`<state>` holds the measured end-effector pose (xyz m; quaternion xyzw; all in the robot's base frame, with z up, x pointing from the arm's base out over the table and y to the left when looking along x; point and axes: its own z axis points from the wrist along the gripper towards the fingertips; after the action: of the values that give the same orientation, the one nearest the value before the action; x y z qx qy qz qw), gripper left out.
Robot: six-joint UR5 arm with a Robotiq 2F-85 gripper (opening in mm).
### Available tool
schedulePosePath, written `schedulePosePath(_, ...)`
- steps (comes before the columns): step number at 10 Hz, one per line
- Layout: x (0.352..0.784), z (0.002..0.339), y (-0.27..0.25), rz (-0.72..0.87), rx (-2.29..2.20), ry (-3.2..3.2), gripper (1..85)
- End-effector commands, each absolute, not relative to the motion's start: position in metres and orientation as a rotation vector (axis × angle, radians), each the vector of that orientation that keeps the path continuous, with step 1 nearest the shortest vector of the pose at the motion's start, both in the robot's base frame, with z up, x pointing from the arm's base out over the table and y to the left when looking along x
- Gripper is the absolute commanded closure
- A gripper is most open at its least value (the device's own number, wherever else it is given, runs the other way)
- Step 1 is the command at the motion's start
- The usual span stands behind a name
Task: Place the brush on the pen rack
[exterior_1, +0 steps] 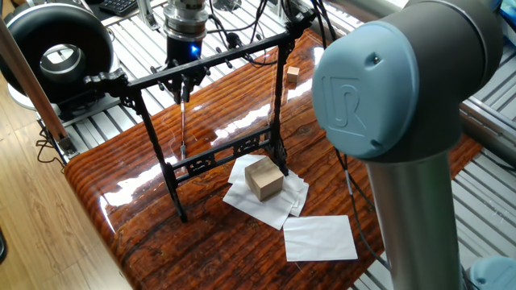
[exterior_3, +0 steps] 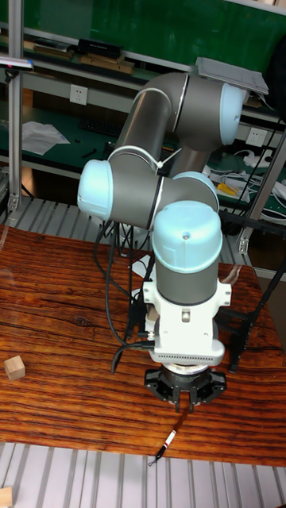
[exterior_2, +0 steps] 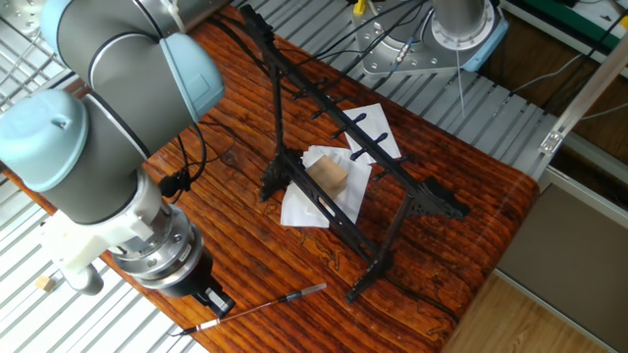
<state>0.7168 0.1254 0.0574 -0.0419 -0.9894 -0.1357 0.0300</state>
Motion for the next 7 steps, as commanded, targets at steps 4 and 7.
schedulePosePath(4,0.7127,0.0584,0.1366,-0.537,-0.118,-3.043,60.7)
schedulePosePath(7,0.7110,0.0561,0.1326,-0.522,-0.091,-3.052,60.7)
